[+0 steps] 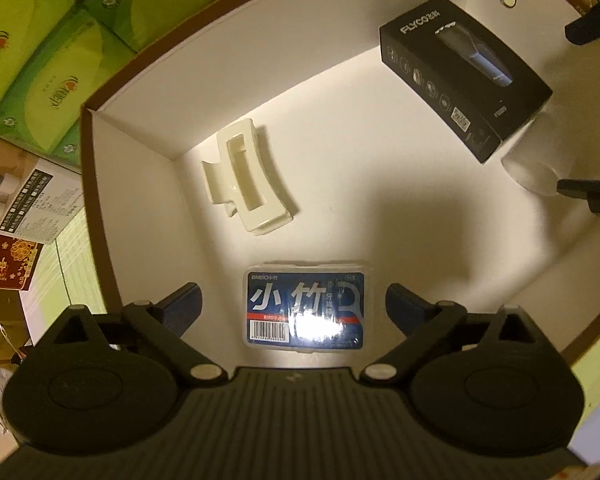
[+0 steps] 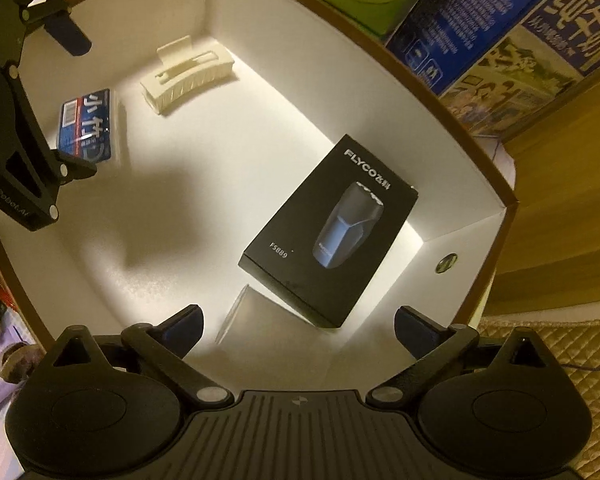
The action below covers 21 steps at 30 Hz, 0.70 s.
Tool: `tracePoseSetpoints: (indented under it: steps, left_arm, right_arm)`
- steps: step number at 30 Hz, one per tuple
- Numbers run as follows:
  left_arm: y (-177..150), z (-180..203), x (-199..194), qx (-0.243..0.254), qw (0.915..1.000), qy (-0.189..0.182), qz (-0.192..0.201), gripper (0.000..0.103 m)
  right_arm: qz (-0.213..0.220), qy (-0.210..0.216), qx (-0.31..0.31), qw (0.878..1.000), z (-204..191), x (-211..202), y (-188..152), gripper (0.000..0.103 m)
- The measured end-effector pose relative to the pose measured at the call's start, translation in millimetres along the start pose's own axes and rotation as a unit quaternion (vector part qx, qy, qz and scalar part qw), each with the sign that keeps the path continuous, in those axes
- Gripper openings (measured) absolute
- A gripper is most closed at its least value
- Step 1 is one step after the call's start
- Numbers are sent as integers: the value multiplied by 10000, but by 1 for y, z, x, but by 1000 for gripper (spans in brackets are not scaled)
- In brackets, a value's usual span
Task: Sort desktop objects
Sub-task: 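Open the left gripper to release the floss case while right releases the cup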
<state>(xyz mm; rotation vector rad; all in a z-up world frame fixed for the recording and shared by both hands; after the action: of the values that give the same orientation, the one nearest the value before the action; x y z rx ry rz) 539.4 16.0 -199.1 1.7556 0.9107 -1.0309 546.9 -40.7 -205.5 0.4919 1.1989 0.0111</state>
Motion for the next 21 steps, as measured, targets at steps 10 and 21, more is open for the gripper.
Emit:
tracePoseSetpoints:
  steps: [10,21]
  left_arm:
    - [1,-4,-42,-137,9984,130,527,97]
    - [-14,-16,-114,-736,9883,-9,1339,97]
  right_arm:
    - [626,140,587,9962,4,-35,2,99]
    - [1327,230,1130,9844,-5,-89,-9,100]
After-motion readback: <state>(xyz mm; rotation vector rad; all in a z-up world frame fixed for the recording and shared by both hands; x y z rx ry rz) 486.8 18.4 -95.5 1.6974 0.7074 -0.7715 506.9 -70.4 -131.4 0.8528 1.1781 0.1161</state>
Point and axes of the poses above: each gripper's, at about its wrist camera, not at the fingertips, and x roughly the way its jaws point, z to its right, y to its top, the point moved 10 cm from there along x, roughly the way its jaws point, and after that the axes turned 7 degrees about z, right-handed, at the moved point
